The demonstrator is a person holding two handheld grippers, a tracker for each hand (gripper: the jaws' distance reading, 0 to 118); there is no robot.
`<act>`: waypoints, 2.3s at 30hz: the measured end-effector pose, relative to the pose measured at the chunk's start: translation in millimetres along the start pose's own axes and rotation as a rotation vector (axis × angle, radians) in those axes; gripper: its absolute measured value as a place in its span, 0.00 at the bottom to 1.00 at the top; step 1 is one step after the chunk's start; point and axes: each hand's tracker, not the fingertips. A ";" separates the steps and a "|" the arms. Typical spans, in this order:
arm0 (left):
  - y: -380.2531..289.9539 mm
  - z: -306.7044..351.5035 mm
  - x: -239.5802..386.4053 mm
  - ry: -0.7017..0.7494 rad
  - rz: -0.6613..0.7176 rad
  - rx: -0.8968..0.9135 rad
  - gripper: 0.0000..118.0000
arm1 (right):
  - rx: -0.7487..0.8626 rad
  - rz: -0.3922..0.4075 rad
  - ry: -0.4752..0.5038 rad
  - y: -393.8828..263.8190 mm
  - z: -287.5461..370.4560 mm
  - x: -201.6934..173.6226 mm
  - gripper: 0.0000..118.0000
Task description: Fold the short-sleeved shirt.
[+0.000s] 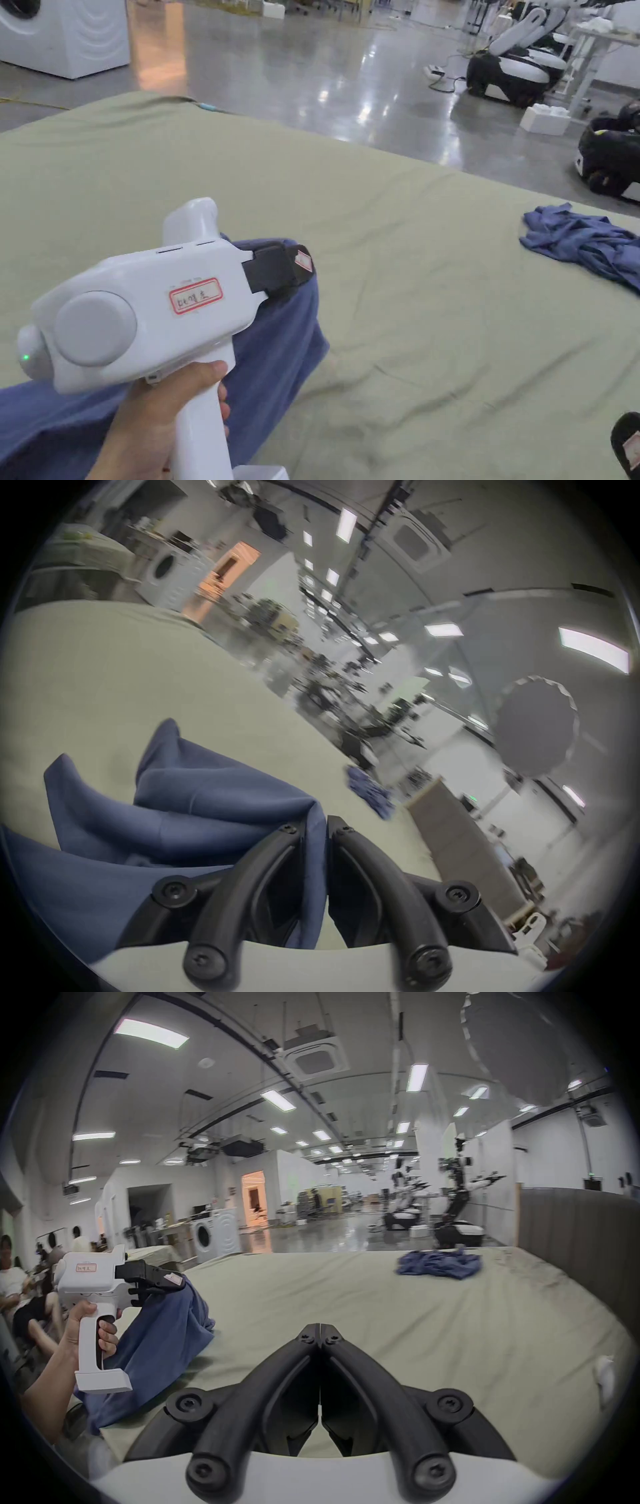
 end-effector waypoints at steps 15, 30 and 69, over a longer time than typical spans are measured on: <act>-225.8 -93.4 165.0 -0.378 -0.268 -0.648 0.10 | 0.022 -0.058 -0.410 -19.4 107.1 116.7 0.02; -161.4 21.9 103.5 -0.348 -0.201 -0.500 0.91 | -0.011 -0.027 -0.191 -26.5 65.6 77.3 0.02; -63.4 -41.4 -66.2 0.465 -0.437 -0.508 0.06 | -0.186 -0.016 -0.269 -2.1 20.9 127.4 0.02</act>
